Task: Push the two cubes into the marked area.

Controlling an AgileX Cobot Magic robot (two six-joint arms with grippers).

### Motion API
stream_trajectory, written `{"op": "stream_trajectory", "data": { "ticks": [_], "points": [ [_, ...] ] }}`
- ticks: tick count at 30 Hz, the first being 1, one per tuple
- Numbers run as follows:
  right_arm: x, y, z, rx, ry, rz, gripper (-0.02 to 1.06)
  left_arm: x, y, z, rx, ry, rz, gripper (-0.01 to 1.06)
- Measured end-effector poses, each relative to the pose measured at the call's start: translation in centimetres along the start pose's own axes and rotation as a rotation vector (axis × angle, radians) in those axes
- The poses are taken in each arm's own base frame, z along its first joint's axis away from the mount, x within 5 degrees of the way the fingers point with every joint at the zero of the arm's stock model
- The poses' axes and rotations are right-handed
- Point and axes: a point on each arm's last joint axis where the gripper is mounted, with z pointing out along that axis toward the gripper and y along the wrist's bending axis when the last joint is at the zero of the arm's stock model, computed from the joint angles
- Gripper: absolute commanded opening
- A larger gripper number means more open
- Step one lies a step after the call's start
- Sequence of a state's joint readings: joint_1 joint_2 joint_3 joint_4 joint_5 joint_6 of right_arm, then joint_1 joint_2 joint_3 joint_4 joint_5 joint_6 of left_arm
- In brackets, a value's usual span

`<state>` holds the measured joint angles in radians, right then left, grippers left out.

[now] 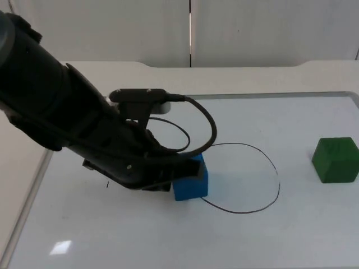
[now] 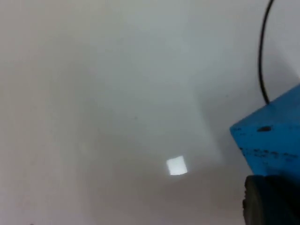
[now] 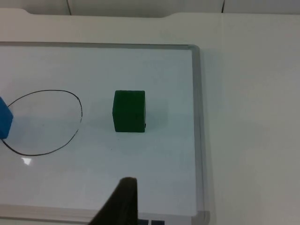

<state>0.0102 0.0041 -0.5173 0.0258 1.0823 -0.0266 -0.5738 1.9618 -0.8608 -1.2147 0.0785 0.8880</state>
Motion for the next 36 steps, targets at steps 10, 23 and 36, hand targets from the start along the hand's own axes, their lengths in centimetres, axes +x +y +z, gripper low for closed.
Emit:
{"op": "stream_trajectory", "data": {
  "ticks": [10,23,36],
  "points": [
    [0.0,0.0,0.0,0.0,0.0,0.0,1.05,-1.0,-0.5,0.1,0.012,-0.027,0.006,0.0],
    [0.0,0.0,0.0,0.0,0.0,0.0,1.05,-0.7,-1.8,0.2,0.024,-0.028,0.042,0.0],
    [0.0,0.0,0.0,0.0,0.0,0.0,1.05,-1.2,-2.4,1.0,0.05,-0.017,0.046,0.0]
  ]
}}
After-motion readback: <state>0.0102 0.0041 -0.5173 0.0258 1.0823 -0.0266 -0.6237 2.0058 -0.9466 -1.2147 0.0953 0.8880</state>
